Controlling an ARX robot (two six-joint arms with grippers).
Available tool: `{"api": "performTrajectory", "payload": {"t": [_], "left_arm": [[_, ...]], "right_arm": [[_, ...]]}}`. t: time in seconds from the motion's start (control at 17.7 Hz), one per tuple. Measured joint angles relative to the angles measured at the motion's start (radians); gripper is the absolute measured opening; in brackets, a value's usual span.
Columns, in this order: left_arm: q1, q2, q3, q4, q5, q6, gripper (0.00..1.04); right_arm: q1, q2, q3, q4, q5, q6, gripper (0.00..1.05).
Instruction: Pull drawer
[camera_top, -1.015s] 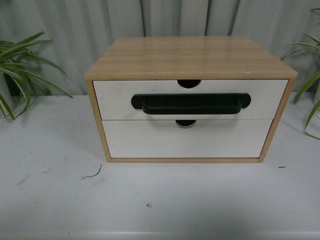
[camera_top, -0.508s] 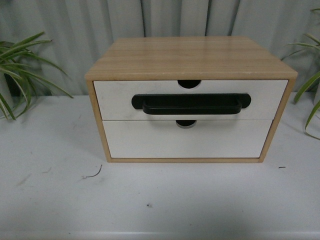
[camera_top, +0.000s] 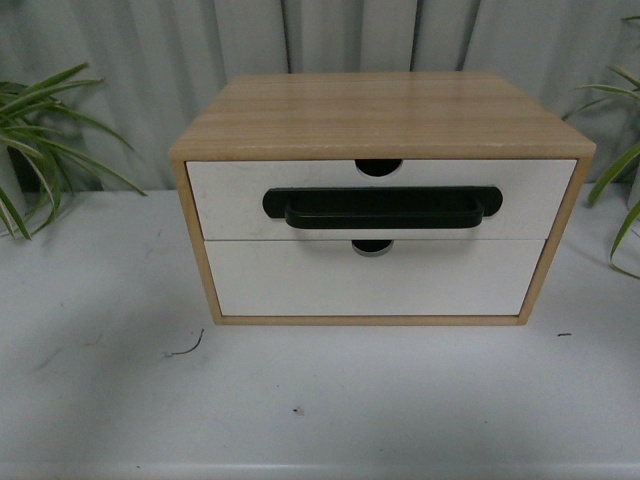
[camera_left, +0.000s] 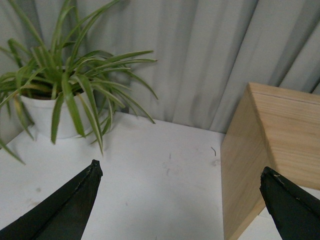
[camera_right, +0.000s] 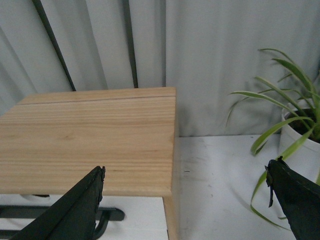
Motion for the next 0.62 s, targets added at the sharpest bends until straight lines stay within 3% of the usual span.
{"api": "performTrajectory", "payload": {"t": [0.17, 0.28, 0.45, 0.62], "left_arm": [[-0.045, 0.264, 0.203, 0.03, 0.047, 0.035, 0.98], [-0.073, 0.341, 0.299, 0.01, 0.115, 0.085, 0.98], [-0.142, 0.378, 0.394, -0.122, 0.311, 0.274, 0.98], [-0.204, 0.412, 0.481, -0.379, 0.487, 0.534, 0.98]], "right_arm": [[0.054, 0.228, 0.282, -0.111, -0.025, 0.019, 0.98], [0.077, 0.279, 0.373, -0.152, -0.067, -0.049, 0.98], [0.094, 0.285, 0.381, -0.171, -0.197, -0.389, 0.98], [0.068, 0.285, 0.336, -0.223, -0.325, -0.848, 0.98]]}}
